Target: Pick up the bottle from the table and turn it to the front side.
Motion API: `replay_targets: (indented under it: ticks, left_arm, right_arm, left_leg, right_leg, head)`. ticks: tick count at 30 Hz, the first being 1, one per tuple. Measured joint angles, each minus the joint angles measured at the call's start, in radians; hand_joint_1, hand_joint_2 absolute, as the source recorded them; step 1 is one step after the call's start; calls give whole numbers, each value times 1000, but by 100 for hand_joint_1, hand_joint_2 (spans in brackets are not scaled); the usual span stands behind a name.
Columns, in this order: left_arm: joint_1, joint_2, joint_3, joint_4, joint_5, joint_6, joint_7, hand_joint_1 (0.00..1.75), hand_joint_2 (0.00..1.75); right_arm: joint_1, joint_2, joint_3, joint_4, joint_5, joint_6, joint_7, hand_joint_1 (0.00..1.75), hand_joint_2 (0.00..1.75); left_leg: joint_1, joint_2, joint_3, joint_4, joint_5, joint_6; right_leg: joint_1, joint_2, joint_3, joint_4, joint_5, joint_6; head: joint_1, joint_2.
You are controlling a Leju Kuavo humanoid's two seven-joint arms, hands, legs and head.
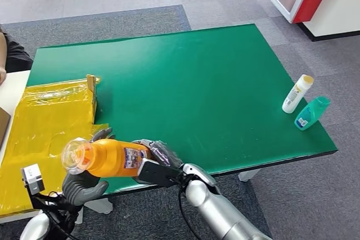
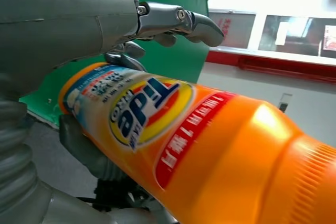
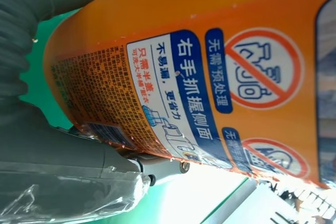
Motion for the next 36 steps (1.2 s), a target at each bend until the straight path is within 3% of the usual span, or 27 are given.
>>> replay_targets:
  ticks: [16, 29, 31, 33, 35, 36]
  left_arm:
    - [-28, 77, -48, 19, -141, 52, -60, 0, 175]
    - [-46, 88, -70, 19, -166, 59, -88, 3, 175]
    - [-48, 88, -71, 19, -166, 59, -93, 39, 175]
    - [-50, 88, -72, 19, -167, 59, -99, 123, 175]
    - [-51, 88, -74, 19, -168, 59, -103, 175, 175]
    - [-51, 88, -75, 19, -170, 59, -104, 175, 175]
  right_arm:
    - [-6, -17, 52, 6, -10, -10, 6, 175, 175]
    - [-28, -19, 73, 76, -7, -10, 16, 175, 175]
    - [-33, -20, 75, 89, -7, -11, 18, 175, 175]
    - [-37, -20, 77, 101, -8, -11, 19, 175, 175]
    - [-40, -19, 77, 110, -9, -12, 20, 175, 175]
    - [-41, -19, 77, 114, -10, -12, 21, 175, 175]
  left_leg:
    - [0, 0, 0, 0, 0, 0]
    - [0, 0, 0, 0, 0, 0]
    - [0, 0, 0, 0, 0, 0]
    - [0, 0, 0, 0, 0, 0]
    - [0, 0, 0, 0, 0, 0]
    - [0, 0, 0, 0, 0, 0]
  right_leg:
    - [0, 0, 0, 0, 0, 0]
    - [0, 0, 0, 0, 0, 0]
    - [0, 0, 0, 0, 0, 0]
    - [0, 0, 0, 0, 0, 0]
    - [0, 0, 0, 0, 0, 0]
    - [0, 0, 0, 0, 0, 0]
  head:
    - [0, 0]
    - [0, 0]
    - [0, 0]
    - [0, 0]
    - [0, 0]
    - [0, 0]
